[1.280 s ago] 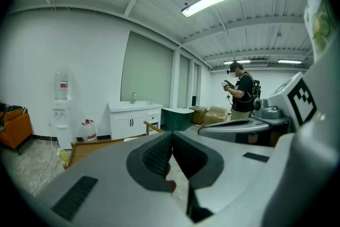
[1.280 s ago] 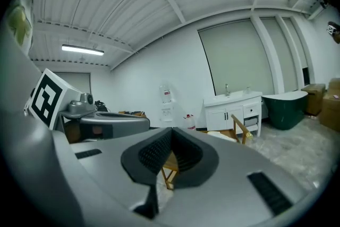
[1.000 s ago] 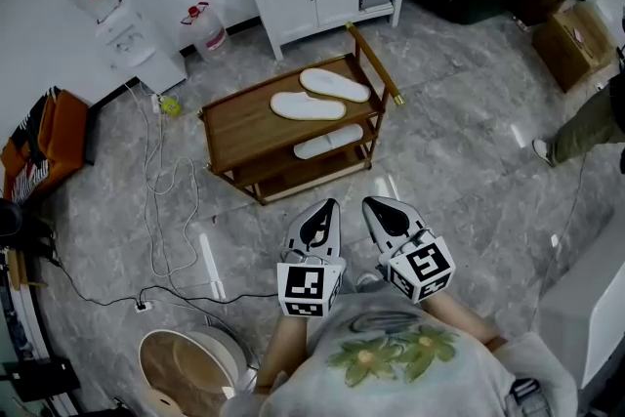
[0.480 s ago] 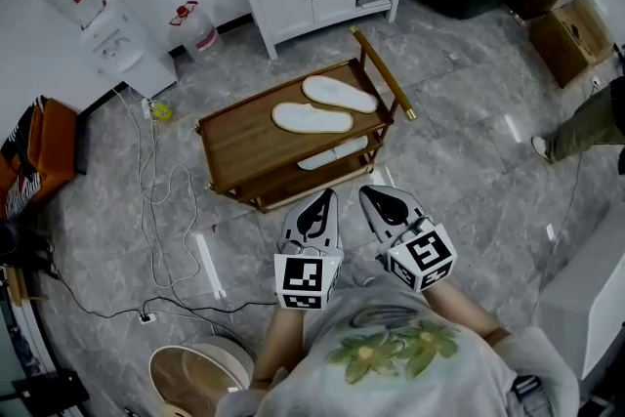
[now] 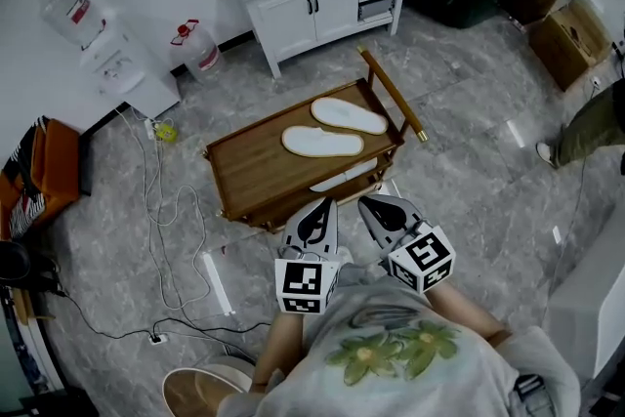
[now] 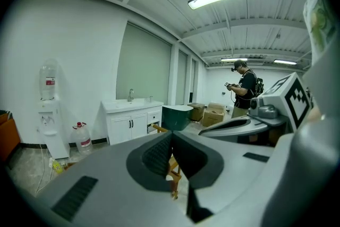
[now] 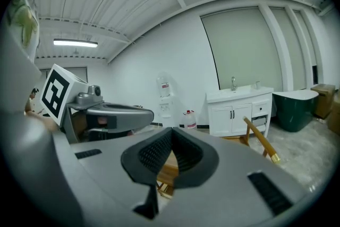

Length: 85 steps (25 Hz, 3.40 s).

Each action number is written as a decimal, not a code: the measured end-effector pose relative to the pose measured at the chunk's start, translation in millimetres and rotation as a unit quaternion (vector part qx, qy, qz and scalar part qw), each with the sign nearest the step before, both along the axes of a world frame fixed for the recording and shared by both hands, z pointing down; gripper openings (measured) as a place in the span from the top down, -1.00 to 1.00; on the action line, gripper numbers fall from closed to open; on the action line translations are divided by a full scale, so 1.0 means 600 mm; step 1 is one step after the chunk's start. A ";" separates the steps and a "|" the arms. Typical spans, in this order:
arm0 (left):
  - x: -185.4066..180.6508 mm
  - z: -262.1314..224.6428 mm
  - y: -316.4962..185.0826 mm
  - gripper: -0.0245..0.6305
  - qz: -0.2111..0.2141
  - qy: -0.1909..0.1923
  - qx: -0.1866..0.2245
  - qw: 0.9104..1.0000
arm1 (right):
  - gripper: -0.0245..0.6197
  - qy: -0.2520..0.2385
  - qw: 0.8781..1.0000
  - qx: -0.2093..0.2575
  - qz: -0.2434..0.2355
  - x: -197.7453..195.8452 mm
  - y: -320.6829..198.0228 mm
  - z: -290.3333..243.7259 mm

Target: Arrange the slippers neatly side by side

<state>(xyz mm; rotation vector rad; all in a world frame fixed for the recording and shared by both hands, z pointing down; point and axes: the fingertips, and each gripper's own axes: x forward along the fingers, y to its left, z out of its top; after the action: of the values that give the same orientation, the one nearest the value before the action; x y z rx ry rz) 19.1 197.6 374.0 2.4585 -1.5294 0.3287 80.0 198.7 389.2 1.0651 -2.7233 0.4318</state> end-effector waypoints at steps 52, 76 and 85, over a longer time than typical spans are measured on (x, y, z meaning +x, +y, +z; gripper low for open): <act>-0.128 0.080 -0.271 0.88 -0.075 0.005 -0.090 0.993 | 0.25 0.106 0.978 -0.096 -0.154 -0.103 -0.306 0.149; -0.159 0.200 -0.338 0.88 -0.123 0.009 -0.157 0.980 | 0.24 0.236 0.918 -0.141 -0.286 -0.136 -0.367 0.365; -0.168 0.229 -0.357 0.88 -0.097 0.008 -0.166 0.981 | 0.24 0.265 0.900 -0.167 -0.303 -0.160 -0.366 0.425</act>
<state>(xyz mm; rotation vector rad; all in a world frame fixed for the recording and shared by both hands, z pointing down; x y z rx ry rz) -81.5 -16.8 511.2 2.0365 -1.5488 0.4833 -15.7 -21.2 644.2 0.1689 -2.2088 0.4006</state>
